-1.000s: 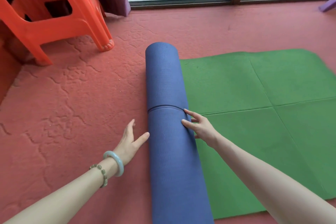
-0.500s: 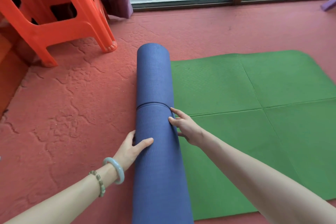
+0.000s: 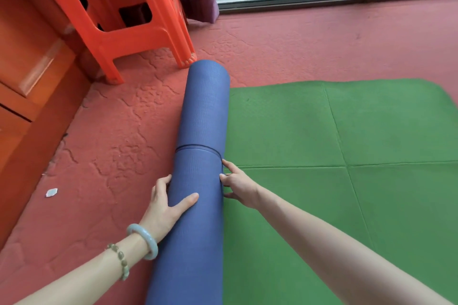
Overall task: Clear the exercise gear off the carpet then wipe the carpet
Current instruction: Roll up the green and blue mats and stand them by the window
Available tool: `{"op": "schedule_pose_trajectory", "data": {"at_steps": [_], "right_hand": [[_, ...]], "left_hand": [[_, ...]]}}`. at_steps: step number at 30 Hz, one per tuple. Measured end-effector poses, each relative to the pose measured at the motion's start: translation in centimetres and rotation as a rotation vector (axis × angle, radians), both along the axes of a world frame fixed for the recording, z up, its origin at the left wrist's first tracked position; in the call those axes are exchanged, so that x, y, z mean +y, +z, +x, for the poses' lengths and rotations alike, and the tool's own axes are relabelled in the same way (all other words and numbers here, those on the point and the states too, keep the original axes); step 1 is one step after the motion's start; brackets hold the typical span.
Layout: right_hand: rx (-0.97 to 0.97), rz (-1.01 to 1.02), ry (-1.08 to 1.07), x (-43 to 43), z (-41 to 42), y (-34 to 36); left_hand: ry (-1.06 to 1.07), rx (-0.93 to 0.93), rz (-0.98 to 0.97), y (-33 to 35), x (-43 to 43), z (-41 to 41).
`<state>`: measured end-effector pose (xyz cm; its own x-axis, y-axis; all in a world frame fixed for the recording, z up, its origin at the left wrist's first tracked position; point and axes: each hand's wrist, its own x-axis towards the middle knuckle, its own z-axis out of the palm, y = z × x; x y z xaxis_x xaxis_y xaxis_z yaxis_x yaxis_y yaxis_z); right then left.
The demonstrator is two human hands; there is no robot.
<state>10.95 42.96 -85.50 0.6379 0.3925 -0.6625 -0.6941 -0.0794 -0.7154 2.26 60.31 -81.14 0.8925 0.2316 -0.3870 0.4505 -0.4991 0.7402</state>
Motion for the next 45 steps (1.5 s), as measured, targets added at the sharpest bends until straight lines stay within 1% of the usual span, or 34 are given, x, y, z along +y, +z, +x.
{"op": "schedule_pose_trajectory", "data": {"at_steps": [2,4,7,10,13,15,19,21,23,24,26,27,28,29,30,31,32,35,39,45], "right_hand": [[-0.051,-0.104,0.047,-1.6,0.5,-0.4],[-0.071,-0.198,0.037,-3.5,0.9,-0.5],[-0.063,-0.286,-0.084,-6.5,1.0,-0.6],[-0.072,-0.358,-0.205,-9.5,1.1,-0.8],[-0.043,-0.296,-0.311,-12.4,1.0,-0.1],[-0.050,-0.241,-0.317,-13.9,0.9,0.7],[-0.091,-0.176,-0.245,-16.2,0.9,1.8],[-0.114,-0.189,-0.166,-16.6,0.7,1.8],[-0.129,-0.203,-0.143,-16.3,0.5,1.3],[-0.126,-0.199,-0.155,-16.1,0.4,1.0],[-0.117,-0.193,-0.168,-15.8,0.5,0.8],[-0.114,-0.193,-0.166,-15.8,0.5,0.8],[-0.110,-0.195,-0.164,-15.8,0.6,0.8],[-0.108,-0.191,-0.165,-15.9,0.6,0.7],[-0.106,-0.185,-0.168,-16.0,0.6,0.7],[-0.102,-0.177,-0.175,-15.9,0.5,0.7],[-0.099,-0.172,-0.180,-15.9,0.5,0.7],[-0.083,-0.147,-0.196,-16.0,0.6,1.0],[-0.043,-0.087,-0.211,-14.4,0.7,1.4],[0.025,0.060,-0.187,-5.9,0.5,0.8]], "left_hand": [[-0.087,-0.055,0.052,0.1,-1.2,0.2],[-0.242,-0.119,0.107,0.2,-2.6,0.4],[-0.539,-0.183,0.244,0.3,-5.5,1.0],[-0.738,-0.242,0.393,0.0,-8.9,2.1],[-0.851,-0.296,0.488,-0.5,-12.2,2.9],[-0.884,-0.302,0.518,-0.8,-14.0,3.1],[-0.941,-0.351,0.489,-0.9,-16.5,3.3],[-0.969,-0.395,0.402,-0.9,-16.5,3.5],[-0.936,-0.428,0.234,-0.4,-15.5,3.9],[-0.880,-0.462,0.186,-0.6,-14.5,4.1],[-0.666,-0.504,0.201,-1.4,-12.2,4.5],[-0.524,-0.426,0.195,-1.8,-10.9,4.6],[-0.391,-0.271,0.127,-2.2,-9.8,4.7],[-0.286,-0.052,0.001,-2.1,-9.2,4.7],[-0.222,0.126,-0.139,-2.2,-8.8,4.5],[-0.205,0.235,-0.260,-2.5,-8.7,4.3],[-0.213,0.286,-0.342,-2.8,-8.9,4.1],[-0.217,0.234,-0.435,-2.7,-10.7,3.5],[-0.211,0.166,-0.377,-1.8,-9.5,3.6],[-0.064,0.112,-0.271,-0.2,-2.2,3.0]]}}
